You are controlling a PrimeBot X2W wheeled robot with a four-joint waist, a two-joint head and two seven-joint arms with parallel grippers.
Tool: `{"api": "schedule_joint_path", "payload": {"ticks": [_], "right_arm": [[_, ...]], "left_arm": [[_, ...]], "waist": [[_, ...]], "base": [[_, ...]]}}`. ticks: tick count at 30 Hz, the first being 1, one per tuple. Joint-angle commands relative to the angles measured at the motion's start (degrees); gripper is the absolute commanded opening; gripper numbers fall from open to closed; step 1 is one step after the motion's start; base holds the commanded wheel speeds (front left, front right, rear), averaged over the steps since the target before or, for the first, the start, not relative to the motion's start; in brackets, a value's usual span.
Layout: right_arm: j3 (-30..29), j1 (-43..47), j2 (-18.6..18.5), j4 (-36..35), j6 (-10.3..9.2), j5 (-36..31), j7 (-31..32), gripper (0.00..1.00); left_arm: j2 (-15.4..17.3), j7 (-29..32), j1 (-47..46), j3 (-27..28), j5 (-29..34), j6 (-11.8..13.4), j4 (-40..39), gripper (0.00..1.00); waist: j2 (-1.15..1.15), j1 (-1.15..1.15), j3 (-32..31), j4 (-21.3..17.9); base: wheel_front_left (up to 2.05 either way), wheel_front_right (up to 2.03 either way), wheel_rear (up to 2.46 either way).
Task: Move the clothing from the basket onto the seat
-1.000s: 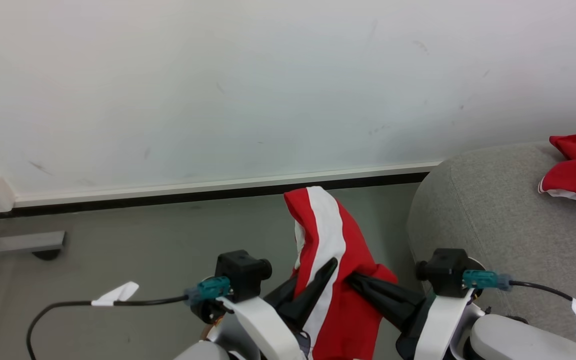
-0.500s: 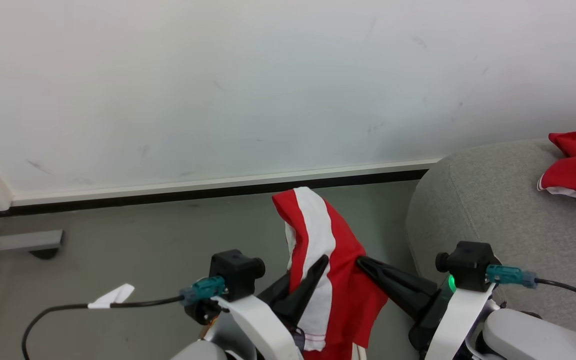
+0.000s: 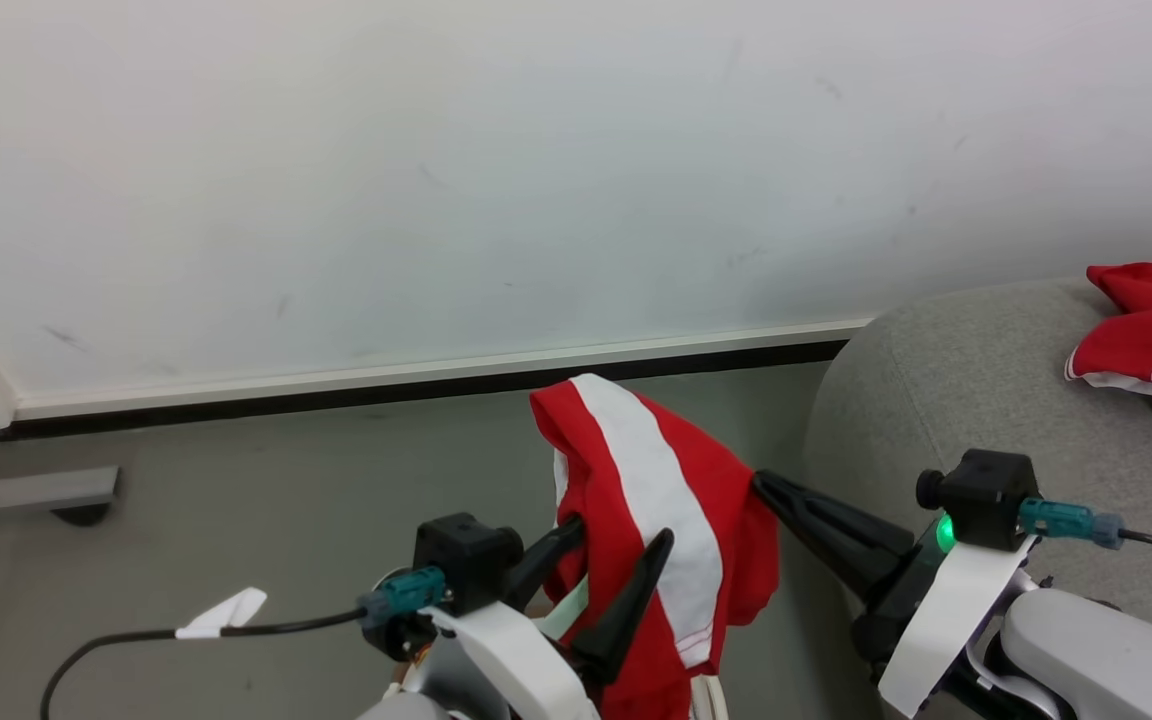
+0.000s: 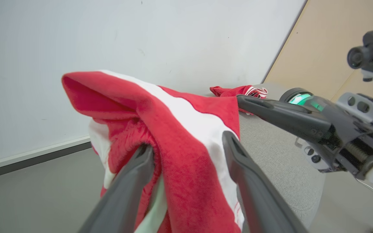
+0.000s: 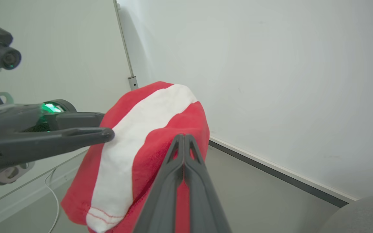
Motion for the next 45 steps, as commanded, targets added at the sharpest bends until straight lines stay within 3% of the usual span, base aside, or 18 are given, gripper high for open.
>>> {"api": "schedule_joint_path", "payload": {"ticks": [1,19,45], "right_arm": [[-0.4,-0.4,-0.3,0.0,-0.15,0.3,-0.3,0.0],[-6.8,1.2,-3.5,-1.9,-0.14,-1.8,-0.3,0.0],[-9.1,0.1,-5.7,-4.2,-0.15,-2.8,-0.3,0.0]], "left_arm": [[0.2,-0.4,0.4,0.1,0.8,0.2,0.1,1.0],[0.1,-1.6,0.3,-0.3,1.1,0.6,1.5,1.0],[-0.8,-3.2,-1.0,-1.1,1.1,0.4,2.9,1.0]], "waist": [[0.0,0.0,0.0,-0.1],[0.0,0.0,0.7,-4.9],[0.0,0.0,1.2,-10.6]], "base": [[0.0,0.0,0.0],[0.0,0.0,0.0],[0.0,0.0,0.0]]}}
